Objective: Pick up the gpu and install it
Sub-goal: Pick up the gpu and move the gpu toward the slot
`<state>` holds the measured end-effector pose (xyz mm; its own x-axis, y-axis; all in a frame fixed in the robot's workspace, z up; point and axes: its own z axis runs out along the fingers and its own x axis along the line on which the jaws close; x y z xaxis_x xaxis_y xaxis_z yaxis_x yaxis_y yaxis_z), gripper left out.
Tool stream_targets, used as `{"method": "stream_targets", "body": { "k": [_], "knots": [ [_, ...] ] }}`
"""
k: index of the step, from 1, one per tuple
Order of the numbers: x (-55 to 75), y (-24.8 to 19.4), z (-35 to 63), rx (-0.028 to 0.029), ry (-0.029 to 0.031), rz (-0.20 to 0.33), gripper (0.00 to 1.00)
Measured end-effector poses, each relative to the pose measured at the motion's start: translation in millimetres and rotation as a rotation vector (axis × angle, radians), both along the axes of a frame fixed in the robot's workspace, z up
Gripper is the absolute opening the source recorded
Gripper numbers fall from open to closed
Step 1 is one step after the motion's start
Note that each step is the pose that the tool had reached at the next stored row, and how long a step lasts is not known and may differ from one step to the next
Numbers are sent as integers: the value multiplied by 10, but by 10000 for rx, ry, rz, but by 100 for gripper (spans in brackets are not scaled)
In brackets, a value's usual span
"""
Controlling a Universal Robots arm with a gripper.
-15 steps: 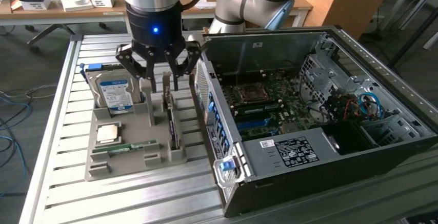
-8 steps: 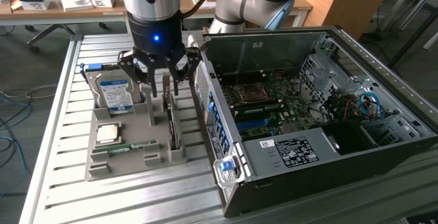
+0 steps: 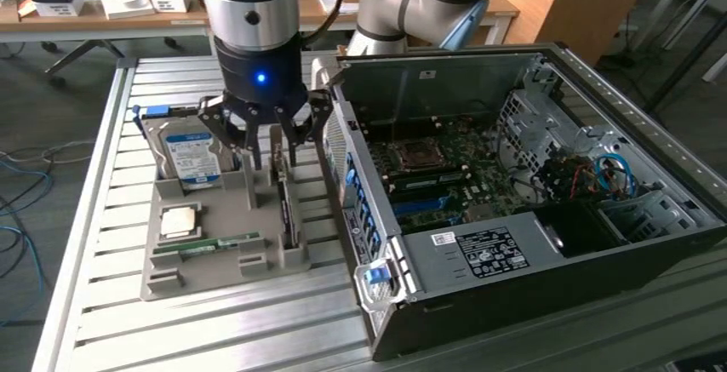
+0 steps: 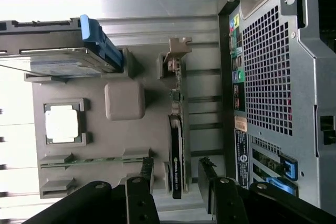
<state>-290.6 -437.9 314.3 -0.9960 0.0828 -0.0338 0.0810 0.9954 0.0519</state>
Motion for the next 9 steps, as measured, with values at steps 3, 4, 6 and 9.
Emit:
{"method": "stream_targets", "body": {
  "k": [3, 4, 6, 9],
  "knots": [
    [0, 0, -26, 0, 1, 0, 47],
    [0, 0, -26, -1, 1, 0, 47],
    [0, 0, -26, -1, 2, 0, 47],
    [0, 0, -31, 2, -2, 0, 47]
  ]
}}
